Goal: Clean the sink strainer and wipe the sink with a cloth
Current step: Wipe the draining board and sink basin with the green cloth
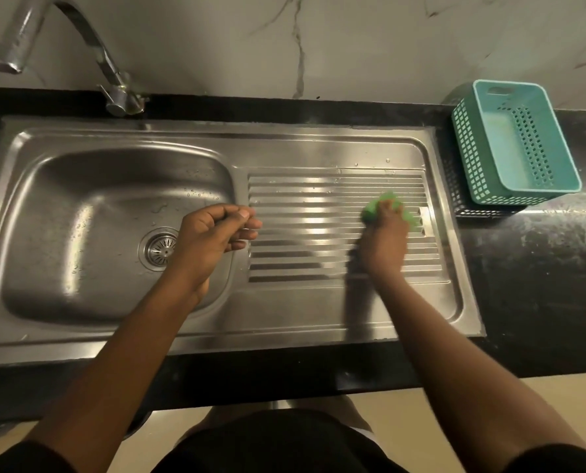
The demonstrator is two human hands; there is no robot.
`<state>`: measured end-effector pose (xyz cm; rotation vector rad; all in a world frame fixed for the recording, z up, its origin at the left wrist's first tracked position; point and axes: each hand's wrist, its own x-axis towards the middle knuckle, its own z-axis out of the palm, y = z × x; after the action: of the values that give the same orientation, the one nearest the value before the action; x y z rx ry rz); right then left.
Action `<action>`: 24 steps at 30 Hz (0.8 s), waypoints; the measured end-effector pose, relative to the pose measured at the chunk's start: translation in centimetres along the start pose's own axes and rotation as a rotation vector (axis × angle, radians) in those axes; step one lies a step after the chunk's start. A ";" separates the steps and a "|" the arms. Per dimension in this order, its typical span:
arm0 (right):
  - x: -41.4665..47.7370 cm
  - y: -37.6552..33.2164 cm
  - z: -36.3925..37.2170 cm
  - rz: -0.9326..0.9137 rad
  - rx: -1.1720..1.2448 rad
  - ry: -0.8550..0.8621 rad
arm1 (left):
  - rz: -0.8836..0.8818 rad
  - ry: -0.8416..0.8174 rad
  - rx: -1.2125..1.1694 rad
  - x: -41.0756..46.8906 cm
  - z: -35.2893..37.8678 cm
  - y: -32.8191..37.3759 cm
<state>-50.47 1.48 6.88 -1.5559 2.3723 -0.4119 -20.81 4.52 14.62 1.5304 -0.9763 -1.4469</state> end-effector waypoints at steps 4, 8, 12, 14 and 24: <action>-4.2 -9.2 4.7 -0.312 0.050 -0.168 | -0.003 0.007 -0.001 0.0 0.3 0.2; -4.8 -12.6 6.0 -0.597 -0.017 -0.283 | -0.003 0.033 0.002 -0.1 0.7 0.6; -0.7 -6.7 3.5 -0.801 -0.131 -0.339 | -0.007 0.032 -0.003 0.0 1.7 0.8; 1.7 -1.8 1.1 -0.679 -0.137 -0.276 | -0.005 0.032 -0.020 0.1 2.2 0.8; 4.0 0.6 0.1 0.016 -0.038 0.007 | -0.018 0.026 -0.058 -0.3 3.5 0.5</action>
<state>-52.46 -1.98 6.24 -1.5526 2.4096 -0.3712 -24.28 4.46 15.13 1.5155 -0.9001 -1.4523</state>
